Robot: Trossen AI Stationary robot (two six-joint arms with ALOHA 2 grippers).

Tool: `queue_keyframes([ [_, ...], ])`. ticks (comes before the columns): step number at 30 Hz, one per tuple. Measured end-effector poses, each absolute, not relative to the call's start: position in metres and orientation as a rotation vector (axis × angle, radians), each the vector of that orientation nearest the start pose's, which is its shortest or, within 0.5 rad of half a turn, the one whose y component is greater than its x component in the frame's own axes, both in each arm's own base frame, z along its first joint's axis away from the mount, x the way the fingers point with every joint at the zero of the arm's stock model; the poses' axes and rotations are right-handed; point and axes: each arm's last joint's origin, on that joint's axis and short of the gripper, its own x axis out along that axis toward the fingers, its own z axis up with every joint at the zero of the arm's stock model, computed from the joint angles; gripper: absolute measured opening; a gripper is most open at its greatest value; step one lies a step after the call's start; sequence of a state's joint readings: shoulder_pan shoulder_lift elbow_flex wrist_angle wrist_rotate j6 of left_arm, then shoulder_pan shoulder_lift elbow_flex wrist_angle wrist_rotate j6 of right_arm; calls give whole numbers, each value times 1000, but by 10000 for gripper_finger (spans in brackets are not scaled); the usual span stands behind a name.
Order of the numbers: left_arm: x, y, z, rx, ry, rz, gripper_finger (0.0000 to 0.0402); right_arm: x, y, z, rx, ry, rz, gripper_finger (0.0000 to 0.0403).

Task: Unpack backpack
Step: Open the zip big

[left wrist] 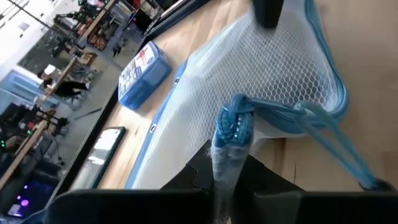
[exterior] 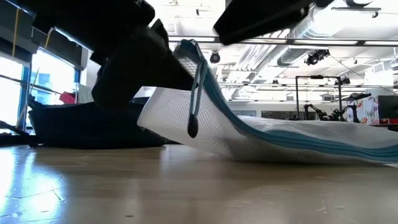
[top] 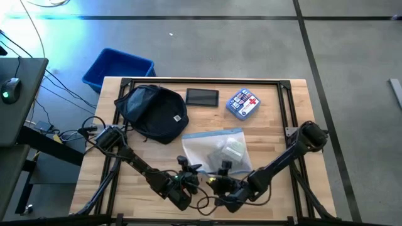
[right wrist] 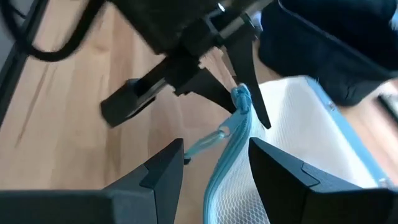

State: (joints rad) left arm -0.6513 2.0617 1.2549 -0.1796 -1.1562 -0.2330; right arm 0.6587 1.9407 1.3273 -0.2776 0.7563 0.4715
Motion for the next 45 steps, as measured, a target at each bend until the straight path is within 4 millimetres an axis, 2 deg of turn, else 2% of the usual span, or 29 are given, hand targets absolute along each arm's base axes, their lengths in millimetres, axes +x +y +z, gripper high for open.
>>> queue_keyframes([
  [10,342,-227,140,465,505,472,0,342,227,177,-92,650,-252,157],
  [13,342,-227,139,491,520,456,0,342,227,176,-96,651,-256,122],
  [17,341,-228,139,526,529,443,0,342,227,175,-103,662,-250,36],
  [19,340,-230,139,528,529,437,0,341,227,175,-108,679,-233,13],
  [25,330,-239,142,663,518,448,0,341,220,171,-79,757,-229,2],
  [30,316,-251,164,726,458,488,0,344,210,158,-45,868,-215,0],
  [36,302,-254,170,763,466,492,0,345,210,151,-53,899,-203,0],
  [40,290,-255,166,822,488,498,0,339,206,148,-72,974,-215,0],
  [45,271,-253,167,826,474,539,0,319,194,137,-136,1174,-329,0],
])
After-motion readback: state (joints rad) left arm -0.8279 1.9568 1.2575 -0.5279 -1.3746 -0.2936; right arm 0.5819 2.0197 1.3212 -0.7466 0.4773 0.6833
